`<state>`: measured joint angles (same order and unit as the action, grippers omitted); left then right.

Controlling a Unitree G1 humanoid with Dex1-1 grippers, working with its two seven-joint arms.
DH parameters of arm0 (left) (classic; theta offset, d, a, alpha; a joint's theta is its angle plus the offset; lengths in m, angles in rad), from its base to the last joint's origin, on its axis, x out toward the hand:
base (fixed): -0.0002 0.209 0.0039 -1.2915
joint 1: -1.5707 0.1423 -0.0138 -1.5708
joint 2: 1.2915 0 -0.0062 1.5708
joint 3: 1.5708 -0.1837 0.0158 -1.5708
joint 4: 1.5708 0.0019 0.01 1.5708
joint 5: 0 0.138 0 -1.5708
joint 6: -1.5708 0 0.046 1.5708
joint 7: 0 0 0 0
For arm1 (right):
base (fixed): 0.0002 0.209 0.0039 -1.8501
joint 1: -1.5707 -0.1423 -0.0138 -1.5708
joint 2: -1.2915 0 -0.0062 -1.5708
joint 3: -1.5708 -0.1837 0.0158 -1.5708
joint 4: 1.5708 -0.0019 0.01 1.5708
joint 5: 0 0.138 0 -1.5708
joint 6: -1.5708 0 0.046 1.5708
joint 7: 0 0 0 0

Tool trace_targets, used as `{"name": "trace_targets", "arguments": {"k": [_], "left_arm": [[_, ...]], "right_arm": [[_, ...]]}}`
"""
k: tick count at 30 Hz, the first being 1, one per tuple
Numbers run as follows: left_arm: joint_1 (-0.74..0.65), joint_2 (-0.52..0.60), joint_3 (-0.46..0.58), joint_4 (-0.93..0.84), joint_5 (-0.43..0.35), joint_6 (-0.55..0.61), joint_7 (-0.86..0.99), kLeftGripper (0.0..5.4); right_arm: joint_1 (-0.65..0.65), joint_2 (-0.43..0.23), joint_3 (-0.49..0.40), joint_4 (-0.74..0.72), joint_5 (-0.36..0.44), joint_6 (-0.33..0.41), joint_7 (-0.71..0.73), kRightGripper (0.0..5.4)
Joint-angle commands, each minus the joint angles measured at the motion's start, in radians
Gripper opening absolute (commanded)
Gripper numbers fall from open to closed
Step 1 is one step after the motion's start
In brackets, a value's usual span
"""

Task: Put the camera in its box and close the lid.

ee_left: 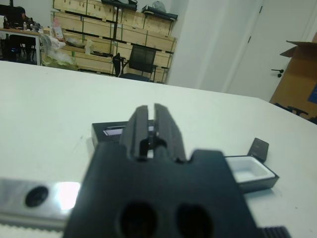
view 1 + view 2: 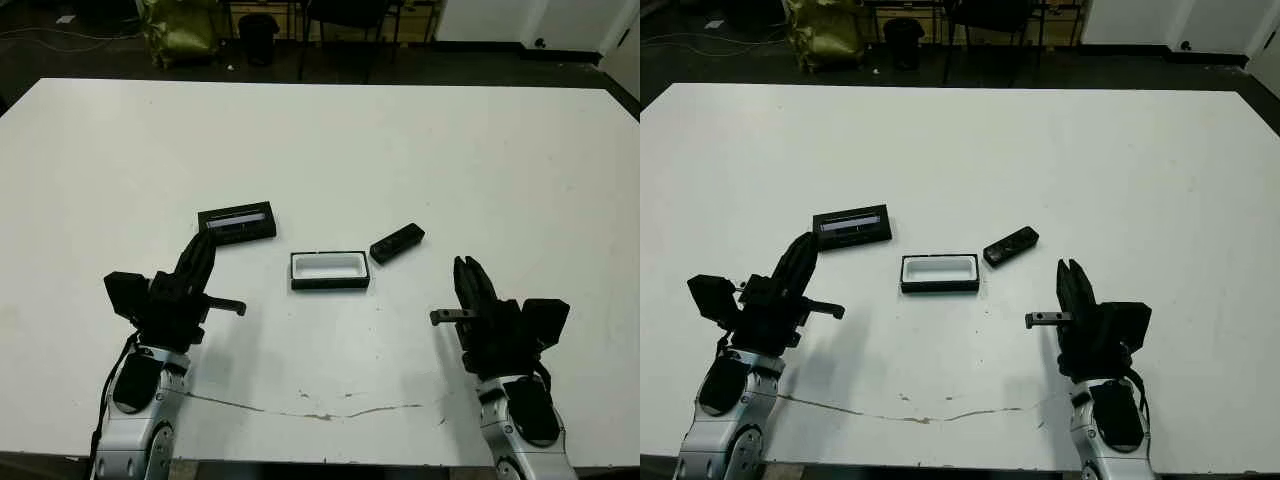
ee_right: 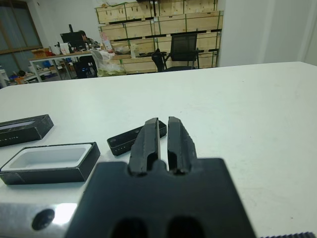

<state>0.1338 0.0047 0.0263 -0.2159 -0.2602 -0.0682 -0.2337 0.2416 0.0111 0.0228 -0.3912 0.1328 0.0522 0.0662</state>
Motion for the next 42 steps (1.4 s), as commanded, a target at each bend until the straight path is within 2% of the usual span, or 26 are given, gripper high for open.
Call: {"name": "trace_targets", "arguments": {"k": [1, 10, 16, 20, 25, 27, 32, 35, 38, 42], "left_arm": [[0.013, 0.013, 0.002, 0.010, -0.004, 0.016, -0.005, 0.01], [0.016, 0.013, 0.000, 0.009, 0.006, 0.016, 0.001, 0.01], [0.014, 0.010, -0.001, 0.010, -0.002, 0.026, -0.004, 0.01], [0.015, 0.009, -0.005, 0.003, 0.007, 0.029, 0.003, 0.01], [0.014, 0.006, -0.005, 0.006, 0.000, 0.028, 0.001, 0.01], [0.013, 0.006, -0.008, 0.007, 0.017, 0.018, 0.009, 0.01], [0.014, 0.003, -0.010, -0.005, 0.026, 0.028, 0.026, 0.01], [0.012, 0.005, -0.011, -0.001, 0.031, 0.018, 0.025, 0.01], [0.010, 0.005, -0.011, 0.005, 0.024, 0.015, 0.020, 0.01], [0.016, 0.003, -0.013, -0.006, 0.028, 0.025, 0.030, 0.01]], "right_arm": [[0.006, -0.004, 0.002, 0.011, -0.008, 0.008, -0.002, 0.00], [0.002, -0.009, 0.000, 0.023, 0.004, -0.006, 0.014, 0.00], [-0.003, -0.015, -0.002, 0.003, 0.002, 0.024, 0.007, 0.00], [-0.006, -0.019, -0.004, 0.013, 0.004, 0.006, 0.015, 0.00], [-0.047, -0.053, -0.020, 0.012, -0.002, 0.010, 0.038, 0.00], [-0.098, -0.093, -0.036, -0.001, -0.028, 0.036, 0.042, 0.00], [-0.340, -0.264, -0.108, 0.044, -0.024, 0.105, 0.135, 0.00], [-0.531, -0.360, -0.115, 0.162, -0.043, 0.122, 0.196, 0.00], [-0.720, -0.452, -0.062, 0.339, -0.137, 0.081, 0.248, 0.00], [-0.943, -0.504, 0.020, 0.601, -0.220, 0.032, 0.334, 0.00]]}}
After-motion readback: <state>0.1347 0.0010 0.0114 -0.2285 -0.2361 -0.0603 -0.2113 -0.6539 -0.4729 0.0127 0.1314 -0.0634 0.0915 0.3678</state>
